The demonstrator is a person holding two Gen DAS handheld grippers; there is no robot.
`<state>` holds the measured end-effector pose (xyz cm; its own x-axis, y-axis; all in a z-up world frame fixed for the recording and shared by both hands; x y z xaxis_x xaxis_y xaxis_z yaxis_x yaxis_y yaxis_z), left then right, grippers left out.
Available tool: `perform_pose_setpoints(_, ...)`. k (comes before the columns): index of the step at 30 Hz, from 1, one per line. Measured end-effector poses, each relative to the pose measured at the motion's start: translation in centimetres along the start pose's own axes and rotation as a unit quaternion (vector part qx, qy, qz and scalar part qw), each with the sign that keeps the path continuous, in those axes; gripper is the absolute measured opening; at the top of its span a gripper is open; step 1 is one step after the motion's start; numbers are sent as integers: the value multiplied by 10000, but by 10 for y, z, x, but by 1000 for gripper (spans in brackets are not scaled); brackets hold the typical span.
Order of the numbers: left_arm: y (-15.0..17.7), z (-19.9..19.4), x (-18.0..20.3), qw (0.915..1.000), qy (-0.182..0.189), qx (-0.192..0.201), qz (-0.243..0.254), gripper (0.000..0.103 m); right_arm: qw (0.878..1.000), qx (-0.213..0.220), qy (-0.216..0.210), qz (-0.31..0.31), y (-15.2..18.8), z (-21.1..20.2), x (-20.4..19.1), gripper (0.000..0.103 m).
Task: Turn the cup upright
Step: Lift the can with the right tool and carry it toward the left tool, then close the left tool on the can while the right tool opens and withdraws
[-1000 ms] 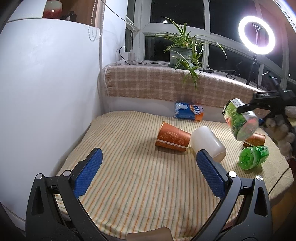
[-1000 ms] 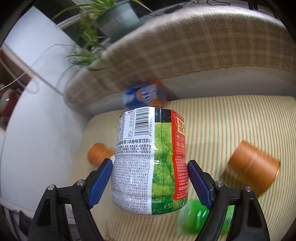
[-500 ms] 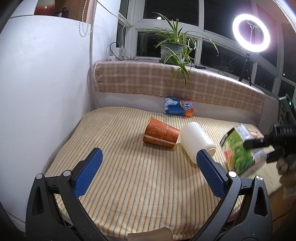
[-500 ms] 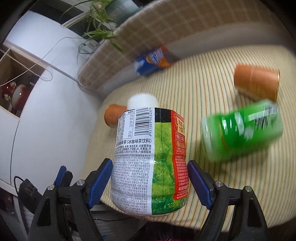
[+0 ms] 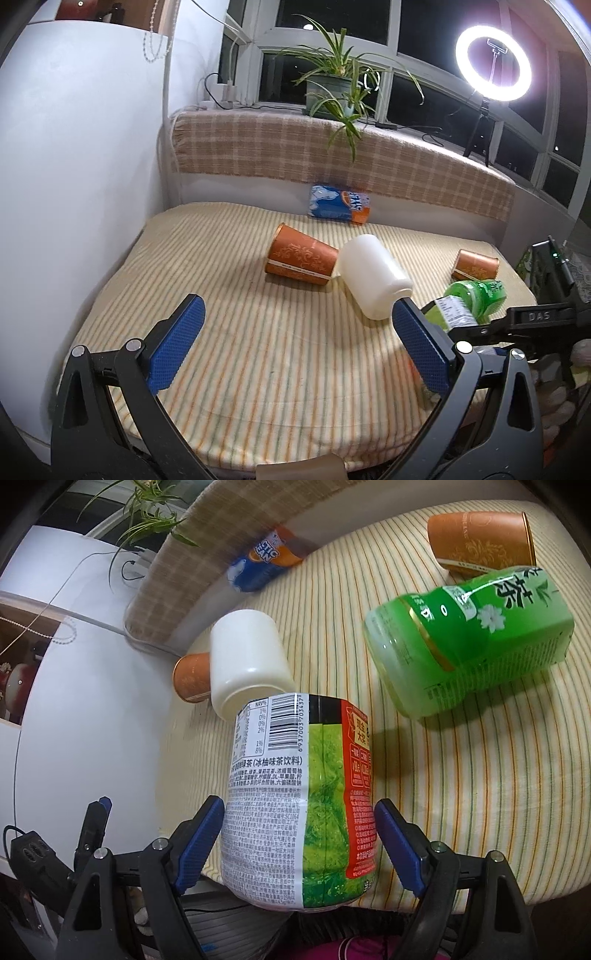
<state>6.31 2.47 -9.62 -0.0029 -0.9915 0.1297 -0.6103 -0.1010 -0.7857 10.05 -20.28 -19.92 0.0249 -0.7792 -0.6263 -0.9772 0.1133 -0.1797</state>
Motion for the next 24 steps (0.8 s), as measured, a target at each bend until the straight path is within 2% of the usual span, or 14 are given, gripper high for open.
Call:
perform_pose_setpoints(8, -2, 1, 19, 9996, 241, -83, 109, 103, 9995, 150, 138, -256, -10, -5, -7, 91)
perform_pose_setpoints(15, -2, 8, 36, 9977, 569, -326, 161, 103, 9966, 465, 242, -631, -8, -31, -11, 92)
perform_pose_setpoints(21, 0, 21, 49, 9908, 1104, -788, -10, 103, 9821, 1196, 783, -1224, -5, -67, -11, 92)
perform_pose_setpoints(24, 2, 29, 57, 9821, 1499, -1120, -233, 103, 9713, 1553, 1092, -1432, -2, -85, -8, 92)
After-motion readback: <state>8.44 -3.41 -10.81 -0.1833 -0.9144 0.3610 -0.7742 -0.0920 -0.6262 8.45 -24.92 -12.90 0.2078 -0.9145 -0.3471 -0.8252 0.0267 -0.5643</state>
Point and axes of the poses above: each gripper's, at about its wrist camera, not at the fingertips, and z roughly the way its jaws point, x to its right, y to its underside, the point moved 8 cm from there along z, roughly the way its jaws point, and after that the axes turned 4 degrees about -x, right-handed, at the moved point
